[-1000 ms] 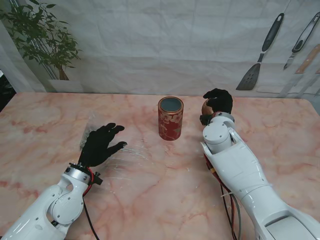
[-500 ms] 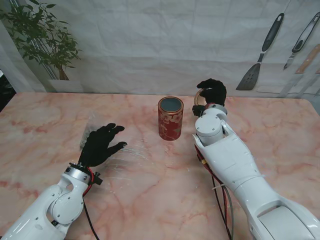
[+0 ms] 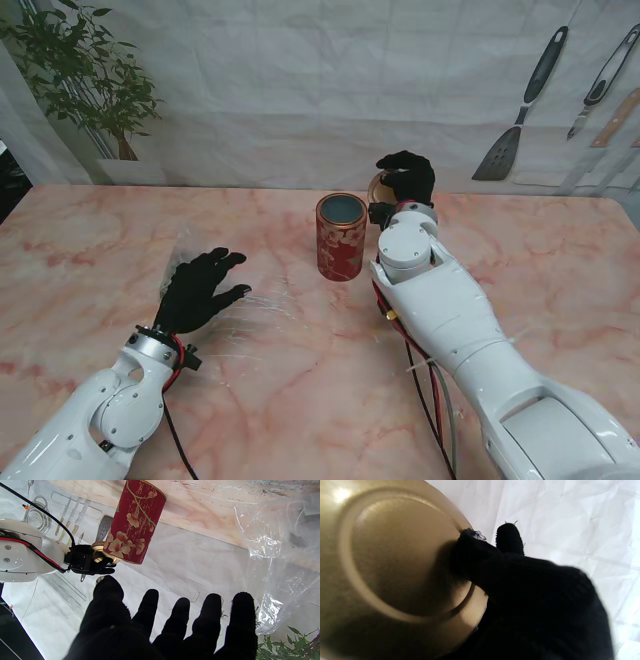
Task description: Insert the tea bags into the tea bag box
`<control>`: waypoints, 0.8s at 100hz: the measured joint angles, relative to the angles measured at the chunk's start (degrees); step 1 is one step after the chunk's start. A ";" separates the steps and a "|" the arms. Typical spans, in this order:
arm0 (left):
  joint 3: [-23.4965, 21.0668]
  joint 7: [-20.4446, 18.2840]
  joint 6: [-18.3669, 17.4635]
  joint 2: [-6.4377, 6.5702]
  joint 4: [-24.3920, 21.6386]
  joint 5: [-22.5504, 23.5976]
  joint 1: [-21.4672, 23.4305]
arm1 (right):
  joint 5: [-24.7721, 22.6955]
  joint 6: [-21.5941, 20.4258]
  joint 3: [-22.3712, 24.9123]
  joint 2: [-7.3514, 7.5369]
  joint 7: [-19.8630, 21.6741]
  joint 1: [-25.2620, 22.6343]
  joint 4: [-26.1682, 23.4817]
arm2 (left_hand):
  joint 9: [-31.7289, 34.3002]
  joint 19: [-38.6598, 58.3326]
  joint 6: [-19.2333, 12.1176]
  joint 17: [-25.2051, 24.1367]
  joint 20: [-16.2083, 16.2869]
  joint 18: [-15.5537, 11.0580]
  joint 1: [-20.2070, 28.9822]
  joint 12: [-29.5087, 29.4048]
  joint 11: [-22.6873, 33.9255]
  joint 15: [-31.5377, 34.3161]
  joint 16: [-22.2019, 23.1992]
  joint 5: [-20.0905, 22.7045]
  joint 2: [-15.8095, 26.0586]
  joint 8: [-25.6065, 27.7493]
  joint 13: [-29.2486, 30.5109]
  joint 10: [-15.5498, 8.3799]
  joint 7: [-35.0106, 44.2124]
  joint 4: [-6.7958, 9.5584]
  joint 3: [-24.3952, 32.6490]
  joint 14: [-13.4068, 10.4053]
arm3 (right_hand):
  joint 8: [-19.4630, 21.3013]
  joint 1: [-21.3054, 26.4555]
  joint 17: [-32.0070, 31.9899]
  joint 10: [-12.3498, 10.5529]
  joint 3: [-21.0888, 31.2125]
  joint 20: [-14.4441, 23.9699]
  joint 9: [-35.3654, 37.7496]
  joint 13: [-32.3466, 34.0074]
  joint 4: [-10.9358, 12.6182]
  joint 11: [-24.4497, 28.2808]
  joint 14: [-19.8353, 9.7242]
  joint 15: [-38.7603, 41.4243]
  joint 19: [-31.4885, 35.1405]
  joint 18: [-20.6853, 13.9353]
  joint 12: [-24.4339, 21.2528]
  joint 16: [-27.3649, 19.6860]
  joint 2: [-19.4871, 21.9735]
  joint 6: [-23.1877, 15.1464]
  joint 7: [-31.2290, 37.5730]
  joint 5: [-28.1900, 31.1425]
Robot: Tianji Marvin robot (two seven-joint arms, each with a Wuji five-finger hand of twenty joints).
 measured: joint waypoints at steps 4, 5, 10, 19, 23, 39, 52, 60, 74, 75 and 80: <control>-0.05 -0.01 0.03 0.02 0.00 0.01 0.03 | 0.31 -0.10 -0.09 -0.07 0.15 0.06 -0.01 | 0.00 0.00 0.00 0.00 0.00 -0.01 0.00 0.00 0.00 0.00 0.00 0.00 0.00 0.00 0.00 0.00 0.00 0.00 0.00 0.00 | 0.01 0.00 0.00 0.01 0.01 0.00 0.00 0.00 0.00 0.05 0.00 0.01 0.05 0.01 0.00 0.00 0.00 0.02 -0.04 0.00; -0.06 -0.01 0.04 0.02 0.00 0.01 0.04 | 0.37 -0.12 -0.11 -0.09 0.17 0.07 -0.02 | 0.00 0.00 0.00 0.00 0.00 -0.01 0.00 0.00 0.00 0.00 0.00 0.00 0.00 0.00 0.00 0.00 0.00 0.00 0.00 0.00 | 0.01 0.00 0.00 0.01 0.01 0.00 0.00 0.00 0.00 0.07 0.00 0.03 0.10 0.01 0.00 0.00 0.00 0.02 -0.05 0.00; -0.08 -0.01 0.09 0.04 0.00 0.02 0.06 | 0.61 -0.24 -0.19 -0.15 0.25 0.13 -0.07 | 0.00 0.00 0.00 0.00 0.00 -0.02 0.00 0.00 0.00 0.00 0.00 0.00 0.00 0.00 0.00 0.00 0.00 0.00 0.00 0.00 | 0.01 0.00 0.00 0.01 0.02 -0.01 0.00 0.00 0.00 0.10 0.02 0.20 0.20 0.00 0.00 0.00 0.00 0.03 -0.06 0.00; -0.13 -0.02 0.15 0.05 -0.01 0.03 0.10 | 1.01 -0.67 -0.26 -0.29 0.19 0.25 -0.10 | 0.00 0.00 0.00 0.00 0.00 -0.02 0.00 0.00 0.00 0.00 0.00 0.00 0.00 0.02 0.00 0.00 0.01 0.00 0.00 0.00 | 0.03 0.00 0.00 0.03 0.02 -0.01 0.00 -0.04 0.00 0.11 0.04 0.32 0.22 0.02 0.00 -0.01 0.00 0.05 -0.06 0.00; -0.16 -0.06 0.17 0.06 -0.01 0.03 0.11 | 1.12 -0.85 -0.31 -0.37 0.03 0.35 -0.11 | 0.00 0.00 0.00 0.00 0.00 -0.04 0.00 0.00 0.00 0.00 0.00 0.00 0.00 0.05 0.00 0.00 0.01 0.00 0.00 0.00 | 0.05 0.00 0.00 0.07 0.03 -0.01 0.00 -0.04 0.00 0.12 0.07 0.33 0.23 0.05 0.00 -0.01 0.00 0.10 -0.06 0.01; -0.21 -0.09 0.17 0.08 -0.02 0.03 0.14 | 0.72 -1.17 -0.54 -0.60 -0.82 0.80 -0.23 | 0.00 0.00 0.00 0.00 0.00 -0.13 0.00 0.00 0.00 0.00 0.00 0.00 0.00 0.10 0.00 0.00 0.02 0.00 0.00 0.00 | 0.07 0.00 0.00 0.09 0.03 -0.01 -0.01 -0.05 0.00 0.16 0.10 0.37 0.26 0.08 0.00 -0.01 0.00 0.11 -0.06 0.02; -0.22 -0.09 0.17 0.09 -0.02 0.05 0.15 | 0.29 -1.11 -0.57 -0.60 -0.99 0.89 -0.97 | 0.00 0.00 0.00 0.00 0.00 -0.17 0.00 0.00 0.00 0.00 0.00 0.00 0.00 0.11 0.00 0.00 0.02 0.00 0.00 0.00 | 0.08 0.01 0.00 0.11 0.03 -0.01 -0.01 -0.06 0.00 0.17 0.12 0.40 0.29 0.09 0.00 -0.01 0.00 0.12 -0.08 0.02; -0.24 -0.06 0.17 0.09 -0.04 0.11 0.18 | 0.35 -1.04 -0.62 -0.57 -0.90 0.89 -1.61 | 0.00 0.00 0.00 0.00 0.00 -0.18 0.00 0.00 0.00 0.00 0.00 0.00 0.00 0.11 0.00 0.00 0.02 0.00 0.00 0.00 | 0.09 0.01 0.00 0.12 0.03 -0.01 -0.01 -0.06 0.00 0.19 0.13 0.41 0.30 0.10 0.00 -0.01 0.00 0.12 -0.09 0.02; -0.24 -0.03 0.17 0.10 -0.08 0.24 0.22 | 0.74 -0.95 -0.99 -0.39 -0.22 0.89 -2.78 | 0.00 0.00 0.00 0.00 0.00 -0.19 0.00 0.00 0.00 0.00 0.00 0.01 0.00 0.11 0.00 0.00 0.02 0.00 0.00 0.00 | 0.09 0.01 0.00 0.15 0.03 -0.01 -0.03 -0.07 0.00 0.19 0.15 0.41 0.32 0.11 0.00 -0.01 0.01 0.13 -0.15 0.02; -0.25 -0.03 0.17 0.10 -0.08 0.24 0.22 | 0.78 -0.95 -1.02 -0.38 -0.17 0.89 -2.83 | 0.00 0.00 0.00 0.00 0.00 -0.19 0.00 0.00 0.00 0.00 0.00 0.01 0.00 0.11 0.00 0.00 0.02 0.00 0.00 0.00 | 0.09 0.01 0.00 0.15 0.03 -0.01 -0.03 -0.07 0.00 0.19 0.15 0.41 0.32 0.12 0.00 -0.01 0.01 0.13 -0.16 0.02; -0.26 -0.03 0.18 0.10 -0.12 0.27 0.24 | 1.04 -0.96 -1.19 -0.36 0.14 0.89 -3.05 | 0.00 0.00 0.00 0.00 0.00 -0.20 0.00 0.00 0.00 0.00 0.00 0.01 0.00 0.12 0.00 0.00 0.02 0.00 0.00 0.00 | 0.10 0.02 -0.01 0.16 0.03 -0.01 -0.03 -0.10 0.00 0.19 0.16 0.41 0.32 0.12 0.00 -0.01 0.10 0.15 -0.18 0.02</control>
